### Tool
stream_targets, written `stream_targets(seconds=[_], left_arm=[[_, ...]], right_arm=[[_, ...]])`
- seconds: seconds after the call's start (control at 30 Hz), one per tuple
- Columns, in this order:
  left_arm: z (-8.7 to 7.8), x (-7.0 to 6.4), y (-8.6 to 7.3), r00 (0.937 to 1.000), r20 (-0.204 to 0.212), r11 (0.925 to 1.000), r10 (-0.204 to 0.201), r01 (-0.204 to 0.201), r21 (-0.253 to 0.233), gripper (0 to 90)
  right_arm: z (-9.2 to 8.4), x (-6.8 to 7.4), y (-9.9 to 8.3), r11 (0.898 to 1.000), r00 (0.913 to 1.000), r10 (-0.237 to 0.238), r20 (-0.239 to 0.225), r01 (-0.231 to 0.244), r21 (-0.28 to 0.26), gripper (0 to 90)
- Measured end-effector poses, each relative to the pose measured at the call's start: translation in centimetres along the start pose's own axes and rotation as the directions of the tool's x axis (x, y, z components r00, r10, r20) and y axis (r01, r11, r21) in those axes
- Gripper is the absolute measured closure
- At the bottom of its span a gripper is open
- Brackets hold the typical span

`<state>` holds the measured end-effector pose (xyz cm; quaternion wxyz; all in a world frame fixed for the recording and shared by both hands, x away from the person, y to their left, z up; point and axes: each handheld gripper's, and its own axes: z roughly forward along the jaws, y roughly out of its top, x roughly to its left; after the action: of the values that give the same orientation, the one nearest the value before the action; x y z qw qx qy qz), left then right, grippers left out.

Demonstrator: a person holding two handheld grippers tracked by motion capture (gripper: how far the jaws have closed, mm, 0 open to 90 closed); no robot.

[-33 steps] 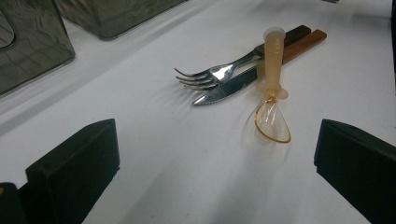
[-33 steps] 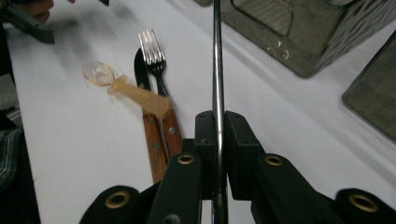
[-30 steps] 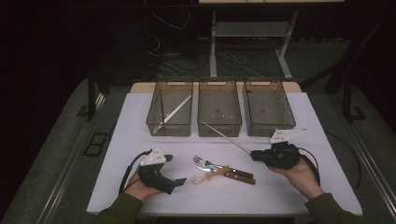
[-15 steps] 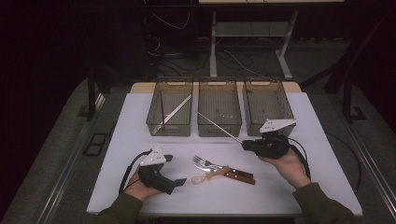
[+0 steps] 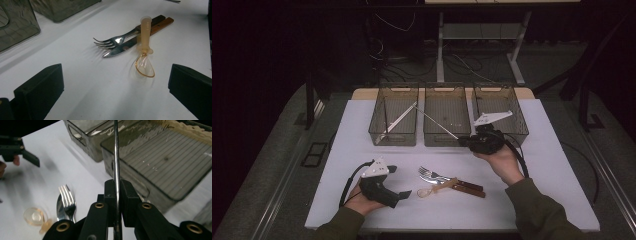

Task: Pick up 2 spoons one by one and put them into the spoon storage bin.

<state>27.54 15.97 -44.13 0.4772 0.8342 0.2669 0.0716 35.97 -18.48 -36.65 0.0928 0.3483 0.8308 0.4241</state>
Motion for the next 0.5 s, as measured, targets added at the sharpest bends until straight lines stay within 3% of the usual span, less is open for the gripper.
stream_targets(seconds=[0.5], left_arm=[[0.0,-0.1,0.1,1.0000,0.004,1.0000,0.001,-0.001,-0.004,0.0]], right_arm=[[4.1,-0.1,5.1,0.999,0.9987,0.028,0.043,-0.029,0.039,84.3]])
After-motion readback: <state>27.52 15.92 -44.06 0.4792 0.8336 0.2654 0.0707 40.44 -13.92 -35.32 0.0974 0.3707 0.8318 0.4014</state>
